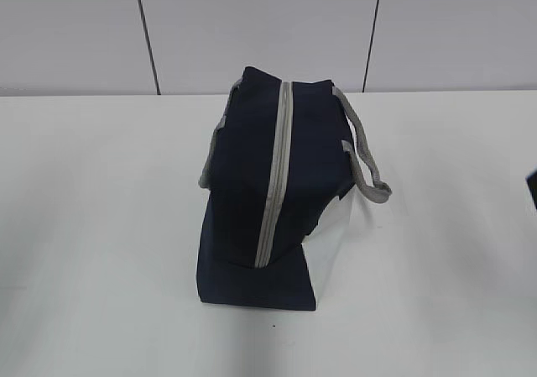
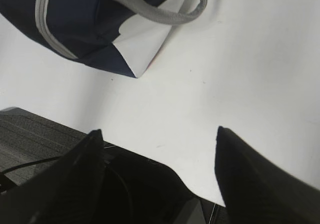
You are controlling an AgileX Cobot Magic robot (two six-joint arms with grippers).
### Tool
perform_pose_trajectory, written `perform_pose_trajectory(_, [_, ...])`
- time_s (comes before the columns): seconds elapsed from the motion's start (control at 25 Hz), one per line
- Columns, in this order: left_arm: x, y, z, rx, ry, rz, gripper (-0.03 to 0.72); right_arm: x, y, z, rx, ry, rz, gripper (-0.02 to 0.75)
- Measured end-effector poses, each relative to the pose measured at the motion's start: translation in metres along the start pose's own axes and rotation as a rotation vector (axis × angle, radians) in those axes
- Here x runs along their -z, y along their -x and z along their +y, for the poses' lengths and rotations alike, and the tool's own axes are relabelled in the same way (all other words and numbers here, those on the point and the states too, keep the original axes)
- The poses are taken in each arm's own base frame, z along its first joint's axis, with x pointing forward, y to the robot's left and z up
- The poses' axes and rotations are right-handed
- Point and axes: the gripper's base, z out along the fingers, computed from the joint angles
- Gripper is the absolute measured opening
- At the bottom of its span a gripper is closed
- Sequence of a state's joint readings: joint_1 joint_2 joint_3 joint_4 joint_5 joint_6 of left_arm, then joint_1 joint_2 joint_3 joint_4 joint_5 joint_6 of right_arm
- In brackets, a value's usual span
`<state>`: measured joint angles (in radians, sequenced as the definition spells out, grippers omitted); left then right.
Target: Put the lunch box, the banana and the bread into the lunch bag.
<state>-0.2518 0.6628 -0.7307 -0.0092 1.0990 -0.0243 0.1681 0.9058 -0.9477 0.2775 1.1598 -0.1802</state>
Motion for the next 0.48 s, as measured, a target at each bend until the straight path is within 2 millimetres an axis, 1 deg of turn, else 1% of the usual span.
perform_pose_trajectory(0.08, [0.005, -0.013, 0.0, 0.003, -0.001, -0.027, 0.522, 0.006, -0.023, 0.003, 0.006, -0.005, -0.033, 0.51])
perform_pose_trajectory(0.24, [0.005, -0.04, 0.001, 0.004, -0.001, -0.028, 0.522, 0.015, -0.065, 0.006, 0.03, -0.029, -0.103, 0.51])
perform_pose_trajectory(0.36, [0.005, -0.057, 0.002, 0.004, -0.002, -0.044, 0.522, 0.017, -0.09, 0.007, 0.048, -0.049, -0.145, 0.51])
perform_pose_trajectory(0.48, [0.008, -0.068, 0.002, 0.003, -0.003, -0.085, 0.522, 0.014, -0.11, 0.005, 0.064, -0.076, -0.174, 0.51])
